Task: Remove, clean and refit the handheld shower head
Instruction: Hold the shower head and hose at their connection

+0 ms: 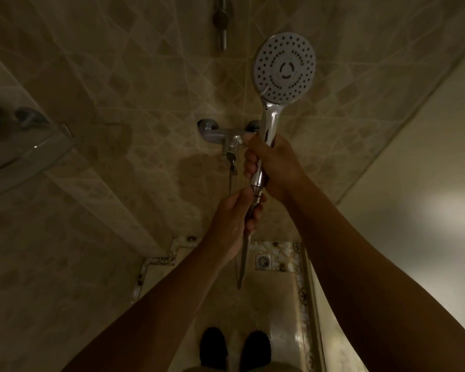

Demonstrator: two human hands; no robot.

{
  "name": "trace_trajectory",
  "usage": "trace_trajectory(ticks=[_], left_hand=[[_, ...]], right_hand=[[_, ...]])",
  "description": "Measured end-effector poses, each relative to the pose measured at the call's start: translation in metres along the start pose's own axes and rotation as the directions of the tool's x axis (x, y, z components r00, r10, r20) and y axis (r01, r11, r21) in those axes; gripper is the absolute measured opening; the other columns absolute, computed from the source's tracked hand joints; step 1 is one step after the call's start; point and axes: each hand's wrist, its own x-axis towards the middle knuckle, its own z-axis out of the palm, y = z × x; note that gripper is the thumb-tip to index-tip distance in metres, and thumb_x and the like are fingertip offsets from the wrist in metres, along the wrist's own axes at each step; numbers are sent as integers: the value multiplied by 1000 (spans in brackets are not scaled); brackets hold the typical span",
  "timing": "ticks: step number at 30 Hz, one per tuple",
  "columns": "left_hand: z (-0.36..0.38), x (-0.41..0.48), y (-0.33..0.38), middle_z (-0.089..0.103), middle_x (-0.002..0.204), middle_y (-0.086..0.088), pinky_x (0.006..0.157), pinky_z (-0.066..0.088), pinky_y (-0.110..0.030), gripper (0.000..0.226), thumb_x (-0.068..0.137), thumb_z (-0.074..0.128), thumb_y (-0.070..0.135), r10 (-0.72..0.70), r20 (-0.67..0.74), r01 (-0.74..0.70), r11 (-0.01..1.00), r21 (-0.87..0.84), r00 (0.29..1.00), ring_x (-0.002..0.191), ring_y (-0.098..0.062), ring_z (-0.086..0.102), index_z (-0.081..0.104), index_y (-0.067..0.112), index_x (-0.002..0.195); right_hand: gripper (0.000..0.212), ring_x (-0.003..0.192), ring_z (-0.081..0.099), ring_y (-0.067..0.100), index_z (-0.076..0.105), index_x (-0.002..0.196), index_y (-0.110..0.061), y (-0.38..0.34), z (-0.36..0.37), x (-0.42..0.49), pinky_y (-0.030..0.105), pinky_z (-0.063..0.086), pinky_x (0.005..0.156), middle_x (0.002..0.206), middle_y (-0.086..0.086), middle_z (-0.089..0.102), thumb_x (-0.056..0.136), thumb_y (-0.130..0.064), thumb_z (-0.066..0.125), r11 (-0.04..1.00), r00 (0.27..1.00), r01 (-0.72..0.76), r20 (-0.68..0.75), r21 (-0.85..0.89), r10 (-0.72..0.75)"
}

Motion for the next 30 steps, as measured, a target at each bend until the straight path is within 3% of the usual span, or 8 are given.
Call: trace_trajectory(ticks=[7, 13, 16, 21, 26, 30], left_hand=[[1, -6, -4, 54, 63, 5, 47, 30, -21, 41, 106, 40, 35, -16, 0, 16, 999, -49, 1000, 48, -6, 37, 73, 31, 80], [5, -8, -1, 55, 61, 5, 47, 35, -21, 14, 100, 56, 27, 122, -79, -113, 987, 112, 989, 48, -7, 41, 60, 14, 96], [8, -6, 2, 53, 60, 6, 42, 32, -19, 17, 96, 63, 20, 121, -126, -109, 989, 98, 985, 46, -5, 40, 58, 6, 104], [9, -4, 6, 49, 58, 7, 41, 27, -19, 12, 99, 59, 22, 155, -82, -146, 984, 102, 984, 46, -5, 36, 57, 12, 92], [4, -2, 9, 52, 62, 10, 43, 29, -17, 23, 99, 55, 37, 93, 51, -93, 996, -1, 994, 48, -2, 39, 67, 20, 87], [-2, 1, 6, 50, 61, 8, 43, 27, -20, 29, 94, 56, 41, 6, 159, 15, 992, -125, 987, 46, -4, 35, 66, 14, 94]], right_hand=[[19, 44, 46, 15, 58, 80, -12, 10, -1, -2, 31, 42, 48, 52, -1, 49, 96, -21, 61, 1000, 1000, -4, -28, 7, 4], [19, 46, 48, 17, 56, 78, -14, 10, 0, -1, 33, 41, 50, 53, 0, 51, 92, -21, 64, 1000, 996, 14, -89, -7, -15], [18, 47, 49, 18, 58, 76, -14, 7, 1, 2, 34, 42, 49, 54, 1, 52, 91, -22, 65, 1000, 997, 19, -76, -20, -20], [18, 45, 47, 17, 58, 75, -13, 0, 2, 3, 31, 43, 47, 53, 2, 49, 90, -19, 65, 1000, 998, 4, -59, 22, -2], [13, 40, 39, 10, 53, 81, -14, -10, -2, 4, 24, 39, 41, 49, -4, 40, 93, -16, 58, 972, 994, -97, 76, 215, 82], [27, 36, 32, 6, 38, 71, -19, -11, -8, 4, 21, 33, 38, 43, -9, 34, 94, -22, 51, 910, 952, -233, 273, 344, 140]])
